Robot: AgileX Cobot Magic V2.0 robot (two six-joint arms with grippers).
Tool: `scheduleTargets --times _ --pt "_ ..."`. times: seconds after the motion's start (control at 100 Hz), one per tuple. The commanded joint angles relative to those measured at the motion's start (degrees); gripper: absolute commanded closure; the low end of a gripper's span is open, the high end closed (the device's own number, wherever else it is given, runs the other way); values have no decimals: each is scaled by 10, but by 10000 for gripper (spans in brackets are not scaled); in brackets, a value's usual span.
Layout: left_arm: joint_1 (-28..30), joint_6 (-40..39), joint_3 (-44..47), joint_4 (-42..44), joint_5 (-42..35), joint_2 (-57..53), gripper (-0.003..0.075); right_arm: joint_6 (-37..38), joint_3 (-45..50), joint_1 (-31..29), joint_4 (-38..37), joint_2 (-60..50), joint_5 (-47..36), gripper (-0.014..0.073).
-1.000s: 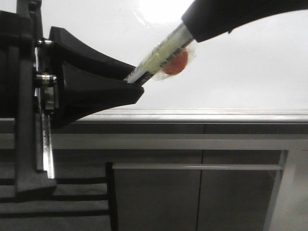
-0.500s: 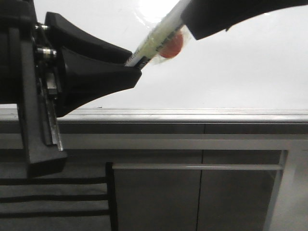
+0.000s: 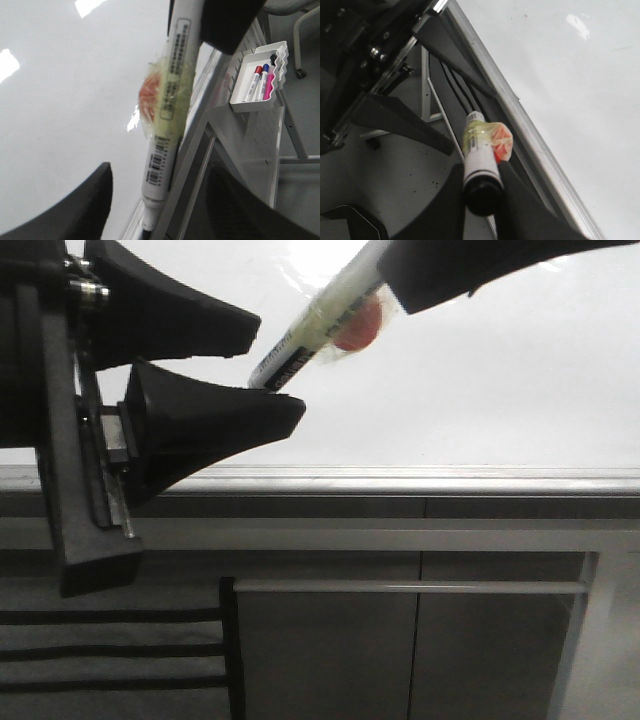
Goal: Write number 0 on whiteboard
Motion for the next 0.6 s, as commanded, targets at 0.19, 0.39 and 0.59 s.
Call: scheduleTargets --times 0.19,0.39,0.59 --pt "-1 -8 -12 -47 19 -88 272 -4 -20 -2 3 -6 -44 662" --pt "-1 -8 -12 -66 84 -161 281 -4 -20 -2 3 -6 -43 662" --pt "-1 3 -12 -121 88 -206 465 -4 -20 -2 3 -6 -43 662"
